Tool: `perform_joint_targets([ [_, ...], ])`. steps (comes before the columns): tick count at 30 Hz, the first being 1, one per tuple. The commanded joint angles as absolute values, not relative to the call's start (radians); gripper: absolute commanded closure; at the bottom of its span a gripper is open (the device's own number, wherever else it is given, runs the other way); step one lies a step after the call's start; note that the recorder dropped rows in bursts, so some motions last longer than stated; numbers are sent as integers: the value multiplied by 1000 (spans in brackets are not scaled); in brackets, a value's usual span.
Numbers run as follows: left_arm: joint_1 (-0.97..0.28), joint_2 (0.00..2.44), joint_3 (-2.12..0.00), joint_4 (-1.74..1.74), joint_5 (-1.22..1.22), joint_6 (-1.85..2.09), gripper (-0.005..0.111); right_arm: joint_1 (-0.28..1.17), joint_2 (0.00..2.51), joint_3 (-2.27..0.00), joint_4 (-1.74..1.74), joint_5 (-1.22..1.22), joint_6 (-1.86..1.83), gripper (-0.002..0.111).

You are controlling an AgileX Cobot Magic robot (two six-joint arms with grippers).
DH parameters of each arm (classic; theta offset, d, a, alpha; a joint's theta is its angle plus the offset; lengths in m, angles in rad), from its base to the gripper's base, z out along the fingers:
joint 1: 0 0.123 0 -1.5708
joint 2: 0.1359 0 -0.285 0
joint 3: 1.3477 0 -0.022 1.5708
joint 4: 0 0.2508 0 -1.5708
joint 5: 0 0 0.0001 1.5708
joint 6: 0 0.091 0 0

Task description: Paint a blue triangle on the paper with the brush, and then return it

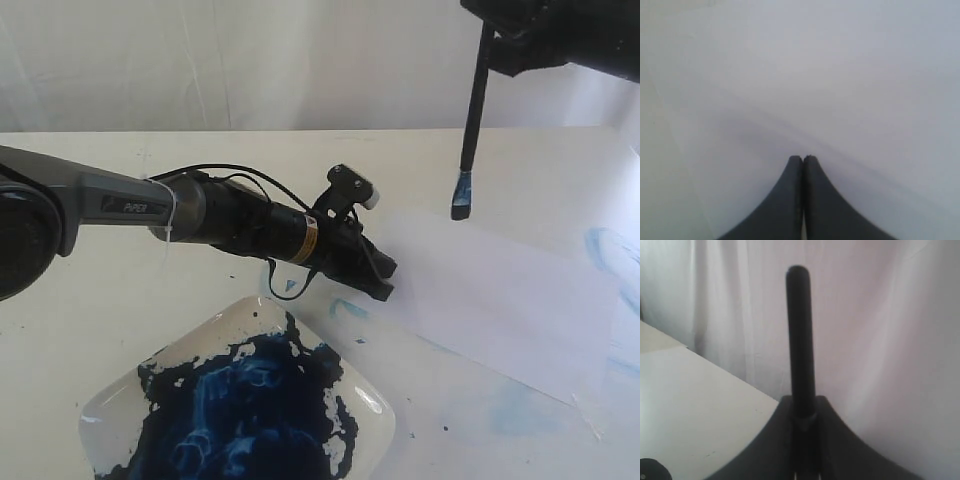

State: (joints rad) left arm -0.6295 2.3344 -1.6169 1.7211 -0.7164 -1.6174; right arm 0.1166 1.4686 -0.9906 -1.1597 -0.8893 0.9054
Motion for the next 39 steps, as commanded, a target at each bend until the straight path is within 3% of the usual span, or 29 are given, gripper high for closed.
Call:
perform_joint_targets([
  [1,-631,2345,-1616,1744,-714,-1618,107,37,1537,-987,-1115,-1106,848,108],
  [7,-631,2345,-1616,1744,-714,-1618,107,-79,1625,-987,-1164,-1221,911,108],
  [39,-631,2345,-1616,1744,-717,-1618,107,-31,1703,-987,-1147,-1221,946,108],
])
